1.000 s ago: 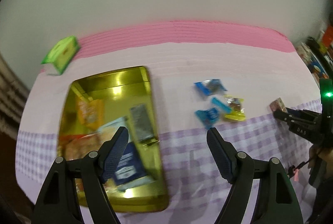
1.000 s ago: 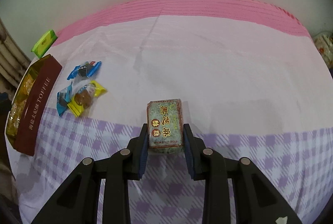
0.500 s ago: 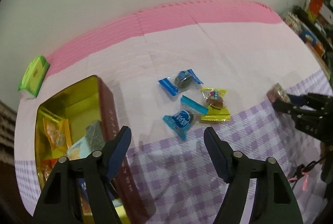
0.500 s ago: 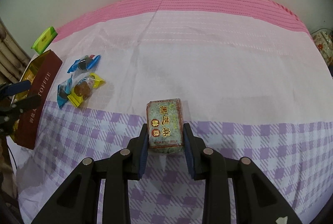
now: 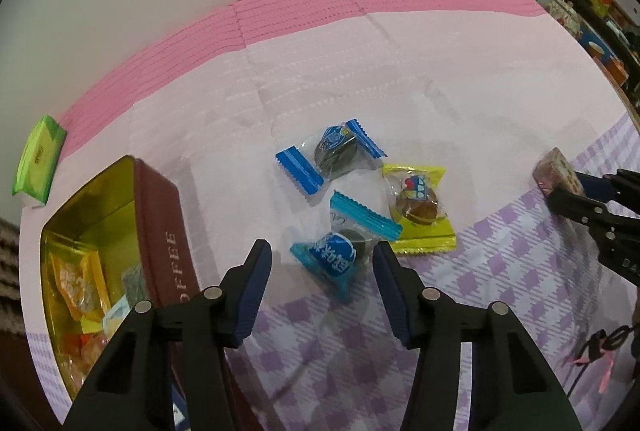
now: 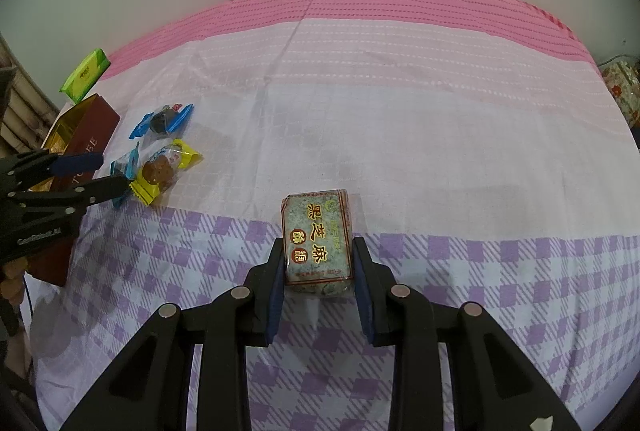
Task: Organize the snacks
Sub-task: 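Grasp the blue-wrapped candy with the left gripper while the right holds the green box, then lift the blue-wrapped candy and carry it over the gold tin, then lower the blue-wrapped candy into the tin and open the left gripper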
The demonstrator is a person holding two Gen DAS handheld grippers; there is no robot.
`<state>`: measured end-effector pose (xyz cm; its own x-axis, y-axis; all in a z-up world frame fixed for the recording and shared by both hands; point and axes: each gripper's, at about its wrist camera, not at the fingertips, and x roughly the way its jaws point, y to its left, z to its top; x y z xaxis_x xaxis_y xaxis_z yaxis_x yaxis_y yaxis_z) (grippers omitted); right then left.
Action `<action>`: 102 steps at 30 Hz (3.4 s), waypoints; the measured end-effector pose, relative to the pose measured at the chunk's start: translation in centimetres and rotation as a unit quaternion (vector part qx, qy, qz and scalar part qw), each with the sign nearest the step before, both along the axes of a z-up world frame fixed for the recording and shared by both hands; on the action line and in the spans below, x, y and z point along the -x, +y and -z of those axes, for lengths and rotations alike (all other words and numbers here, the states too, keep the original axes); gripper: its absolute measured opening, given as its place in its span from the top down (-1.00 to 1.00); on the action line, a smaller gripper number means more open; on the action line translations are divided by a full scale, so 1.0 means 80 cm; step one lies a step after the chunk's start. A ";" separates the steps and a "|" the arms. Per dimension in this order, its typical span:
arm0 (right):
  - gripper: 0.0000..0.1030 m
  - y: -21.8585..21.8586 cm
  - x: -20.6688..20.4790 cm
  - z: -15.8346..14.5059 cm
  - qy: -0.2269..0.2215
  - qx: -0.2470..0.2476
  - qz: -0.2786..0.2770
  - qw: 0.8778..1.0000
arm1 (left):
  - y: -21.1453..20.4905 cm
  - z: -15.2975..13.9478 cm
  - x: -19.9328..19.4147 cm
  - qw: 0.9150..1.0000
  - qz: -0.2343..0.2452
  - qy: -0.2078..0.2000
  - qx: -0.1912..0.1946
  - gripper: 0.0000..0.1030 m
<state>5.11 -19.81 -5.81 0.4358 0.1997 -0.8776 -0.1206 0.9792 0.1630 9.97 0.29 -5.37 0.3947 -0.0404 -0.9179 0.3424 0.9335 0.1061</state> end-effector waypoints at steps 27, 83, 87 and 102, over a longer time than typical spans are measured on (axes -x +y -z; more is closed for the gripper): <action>0.40 0.008 0.001 0.000 -0.003 0.022 -0.004 1.000 | 0.006 -0.006 0.003 0.999 -0.032 0.016 0.033 0.45; 0.38 0.014 0.002 0.000 -0.002 0.037 0.008 0.999 | 0.221 -0.043 0.058 0.976 -0.218 0.003 0.012 0.45; 0.37 0.014 0.002 0.000 -0.002 0.038 0.007 0.999 | 0.219 -0.041 0.057 0.976 -0.220 0.006 0.010 0.45; 0.24 0.018 0.001 0.000 -0.003 0.046 0.001 0.999 | 0.227 -0.039 0.059 0.975 -0.221 0.004 0.020 0.37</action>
